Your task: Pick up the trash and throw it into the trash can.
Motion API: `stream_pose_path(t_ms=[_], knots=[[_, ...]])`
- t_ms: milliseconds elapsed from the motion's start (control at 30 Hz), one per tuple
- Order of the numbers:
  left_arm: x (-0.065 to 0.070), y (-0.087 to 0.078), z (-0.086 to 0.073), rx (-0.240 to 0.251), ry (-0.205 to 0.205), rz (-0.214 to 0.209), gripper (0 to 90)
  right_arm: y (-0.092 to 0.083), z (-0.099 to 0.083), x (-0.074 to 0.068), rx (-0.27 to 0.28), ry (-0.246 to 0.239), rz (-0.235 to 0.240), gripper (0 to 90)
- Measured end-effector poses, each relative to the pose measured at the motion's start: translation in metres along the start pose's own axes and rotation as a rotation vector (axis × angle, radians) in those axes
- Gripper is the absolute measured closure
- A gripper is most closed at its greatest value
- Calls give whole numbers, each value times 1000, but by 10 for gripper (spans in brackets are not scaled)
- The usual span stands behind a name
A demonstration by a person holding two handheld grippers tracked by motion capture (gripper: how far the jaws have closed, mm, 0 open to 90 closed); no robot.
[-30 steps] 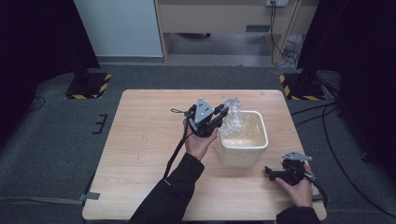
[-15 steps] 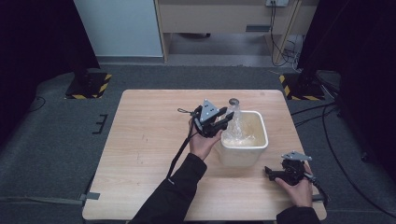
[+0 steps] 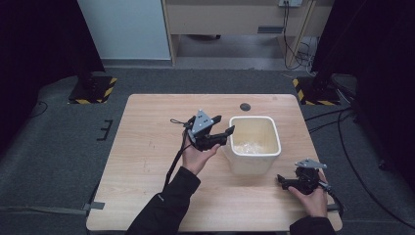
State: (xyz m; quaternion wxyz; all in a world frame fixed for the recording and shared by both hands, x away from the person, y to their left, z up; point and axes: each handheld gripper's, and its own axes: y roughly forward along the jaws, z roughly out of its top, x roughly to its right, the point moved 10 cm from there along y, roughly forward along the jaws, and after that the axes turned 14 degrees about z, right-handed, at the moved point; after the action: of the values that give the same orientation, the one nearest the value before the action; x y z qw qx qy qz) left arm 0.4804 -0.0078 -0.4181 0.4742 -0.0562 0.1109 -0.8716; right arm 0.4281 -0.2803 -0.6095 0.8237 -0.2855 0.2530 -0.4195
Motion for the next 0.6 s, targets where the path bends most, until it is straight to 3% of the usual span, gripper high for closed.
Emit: stream_pose_path(t_ms=[367, 467, 500, 533, 567, 600], knots=[[-34, -35, -40, -76, 14, 41, 277, 0, 0, 0, -1, -1, 0, 18], [-43, -47, -62, -122, 23, 55, 264, 0, 0, 0, 1, -1, -1, 19], [-43, -47, -62, -122, 23, 55, 262, 0, 0, 0, 2, -1, -1, 19], [-47, -52, -75, -147, 34, 63, 261, 0, 0, 0, 0, -2, -2, 19], [-47, -52, -75, -147, 34, 63, 259, 0, 0, 0, 0, -2, -2, 19], [-52, -56, -87, -172, 42, 70, 256, 0, 0, 0, 0, -2, -2, 19]])
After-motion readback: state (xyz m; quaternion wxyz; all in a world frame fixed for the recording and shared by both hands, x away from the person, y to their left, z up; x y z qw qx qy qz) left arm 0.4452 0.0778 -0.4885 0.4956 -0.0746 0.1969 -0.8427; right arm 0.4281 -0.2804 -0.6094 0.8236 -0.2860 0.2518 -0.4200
